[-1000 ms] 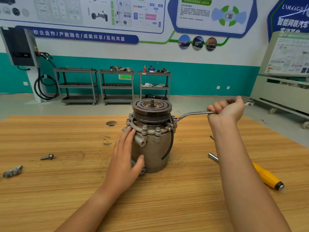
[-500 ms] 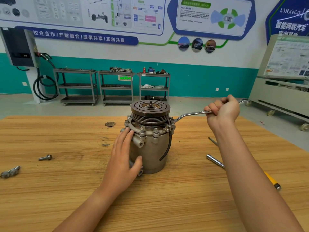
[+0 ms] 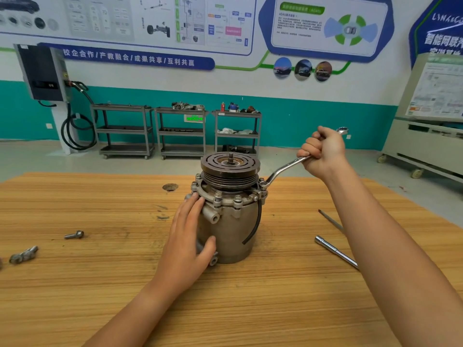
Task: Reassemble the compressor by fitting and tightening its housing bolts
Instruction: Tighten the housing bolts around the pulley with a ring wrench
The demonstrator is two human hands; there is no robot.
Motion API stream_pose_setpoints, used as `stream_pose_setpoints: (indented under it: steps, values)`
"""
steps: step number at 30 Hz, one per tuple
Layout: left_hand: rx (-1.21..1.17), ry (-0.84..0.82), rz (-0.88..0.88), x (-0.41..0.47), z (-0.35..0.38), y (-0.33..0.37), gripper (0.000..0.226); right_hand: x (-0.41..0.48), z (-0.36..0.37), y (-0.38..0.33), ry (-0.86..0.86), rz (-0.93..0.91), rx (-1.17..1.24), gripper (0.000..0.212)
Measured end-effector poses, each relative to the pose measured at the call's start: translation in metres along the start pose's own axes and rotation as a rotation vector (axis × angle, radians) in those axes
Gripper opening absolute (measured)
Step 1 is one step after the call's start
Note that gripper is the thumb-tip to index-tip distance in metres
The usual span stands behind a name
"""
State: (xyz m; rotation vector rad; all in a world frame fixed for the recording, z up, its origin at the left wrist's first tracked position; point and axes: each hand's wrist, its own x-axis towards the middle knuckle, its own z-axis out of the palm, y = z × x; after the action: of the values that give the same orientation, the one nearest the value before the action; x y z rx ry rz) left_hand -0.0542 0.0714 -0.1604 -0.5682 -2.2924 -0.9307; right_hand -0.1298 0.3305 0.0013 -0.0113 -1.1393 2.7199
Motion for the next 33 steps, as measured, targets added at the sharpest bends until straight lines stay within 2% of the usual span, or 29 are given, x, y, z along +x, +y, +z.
stream_pose_setpoints:
  steps: [3, 6, 11, 15, 19, 24, 27, 29, 31, 33]
  values:
    - [0.006, -0.001, 0.000, 0.000, 0.000, -0.001, 0.078, 0.010, -0.004, 0.007, 0.018, 0.053, 0.037, 0.038]
    - [0.004, 0.001, -0.002, 0.000, 0.000, -0.001, 0.078, 0.008, -0.019, 0.019, 0.106, 0.033, 0.141, 0.038]
    - [0.011, 0.010, 0.006, 0.001, 0.001, -0.001, 0.078, -0.028, -0.040, 0.028, 0.234, -0.180, 0.265, 0.038]
    - [0.004, 0.009, 0.008, 0.001, 0.000, 0.002, 0.078, -0.074, -0.039, 0.041, 0.253, -0.419, 0.181, 0.037]
    - [-0.009, 0.008, -0.005, 0.000, 0.000, 0.002, 0.078, -0.121, -0.029, 0.073, 0.138, -0.770, -0.126, 0.043]
    - [-0.030, 0.041, 0.014, 0.001, 0.002, 0.000, 0.072, -0.149, 0.002, 0.133, -0.194, -1.268, -0.859, 0.035]
    - [-0.191, -0.012, -0.101, 0.003, 0.002, 0.004, 0.064, -0.139, 0.031, 0.161, -0.168, -1.378, -1.069, 0.040]
    - [-0.205, 0.036, -0.127, 0.004, 0.002, 0.007, 0.058, -0.135, 0.048, 0.174, -0.114, -1.386, -1.160, 0.042]
    - [-0.187, 0.056, -0.129, 0.002, 0.001, 0.007, 0.057, -0.131, 0.058, 0.177, -0.077, -1.403, -1.172, 0.042]
    - [-0.159, 0.001, -0.109, 0.003, 0.001, 0.005, 0.064, -0.130, 0.060, 0.163, -0.075, -1.488, -1.104, 0.045]
